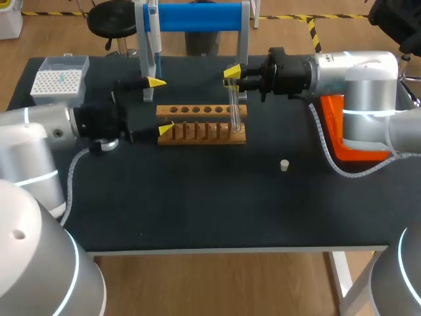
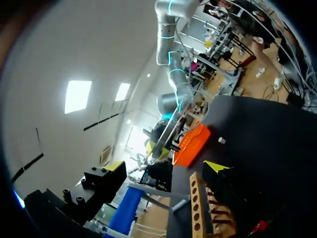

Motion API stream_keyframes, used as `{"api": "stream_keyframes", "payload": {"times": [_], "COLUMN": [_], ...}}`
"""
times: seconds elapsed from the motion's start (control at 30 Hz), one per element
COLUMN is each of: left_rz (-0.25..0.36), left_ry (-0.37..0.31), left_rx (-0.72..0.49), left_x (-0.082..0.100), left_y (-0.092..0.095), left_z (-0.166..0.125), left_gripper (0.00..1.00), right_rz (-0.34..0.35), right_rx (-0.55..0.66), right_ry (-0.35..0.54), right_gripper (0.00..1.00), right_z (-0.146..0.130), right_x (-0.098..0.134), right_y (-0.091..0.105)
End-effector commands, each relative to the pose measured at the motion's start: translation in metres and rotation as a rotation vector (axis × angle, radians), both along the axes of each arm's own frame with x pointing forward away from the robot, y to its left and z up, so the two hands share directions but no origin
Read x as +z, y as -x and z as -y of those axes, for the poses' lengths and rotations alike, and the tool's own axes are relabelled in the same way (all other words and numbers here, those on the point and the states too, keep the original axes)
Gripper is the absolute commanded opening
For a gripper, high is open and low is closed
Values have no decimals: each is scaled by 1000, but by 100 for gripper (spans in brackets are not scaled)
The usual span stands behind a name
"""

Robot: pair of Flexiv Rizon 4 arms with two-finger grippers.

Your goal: Invert the test tube, pick up the pipette, mount the tip to pipette, aspirate from beaker and dispense into the tube, eject the tip, return the pipette, and cap with the stopper.

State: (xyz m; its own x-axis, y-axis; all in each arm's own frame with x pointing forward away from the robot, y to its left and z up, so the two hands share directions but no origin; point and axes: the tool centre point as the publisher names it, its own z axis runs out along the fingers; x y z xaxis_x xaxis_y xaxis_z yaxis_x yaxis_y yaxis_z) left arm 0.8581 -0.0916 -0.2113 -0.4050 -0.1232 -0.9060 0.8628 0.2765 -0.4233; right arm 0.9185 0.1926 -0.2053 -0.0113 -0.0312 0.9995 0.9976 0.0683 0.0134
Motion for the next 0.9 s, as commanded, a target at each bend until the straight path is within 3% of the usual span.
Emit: {"api": "stream_keyframes", "payload": {"times": [0.03,0.2,0.5,0.77,0.9], "left_rz": [427,504,604,610,535], "left_ry": [-126,-159,-134,-114,-118], "left_rx": [-5,-37,-109,-159,-154], "left_x": [-1,0,1,4,10], "left_y": [5,9,13,14,16], "left_z": [13,27,45,61,69], "left_gripper": [100,100,100,100,100], "right_rz": [1,1,1,1,1], "right_rx": [-1,-1,-1,-1,-1], "right_ry": [2,2,2,2,2], "right_gripper": [0,0,0,0,0], "right_z": [0,0,0,0,0], "right_x": [1,1,1,1,1], "right_y": [0,0,0,0,0]}}
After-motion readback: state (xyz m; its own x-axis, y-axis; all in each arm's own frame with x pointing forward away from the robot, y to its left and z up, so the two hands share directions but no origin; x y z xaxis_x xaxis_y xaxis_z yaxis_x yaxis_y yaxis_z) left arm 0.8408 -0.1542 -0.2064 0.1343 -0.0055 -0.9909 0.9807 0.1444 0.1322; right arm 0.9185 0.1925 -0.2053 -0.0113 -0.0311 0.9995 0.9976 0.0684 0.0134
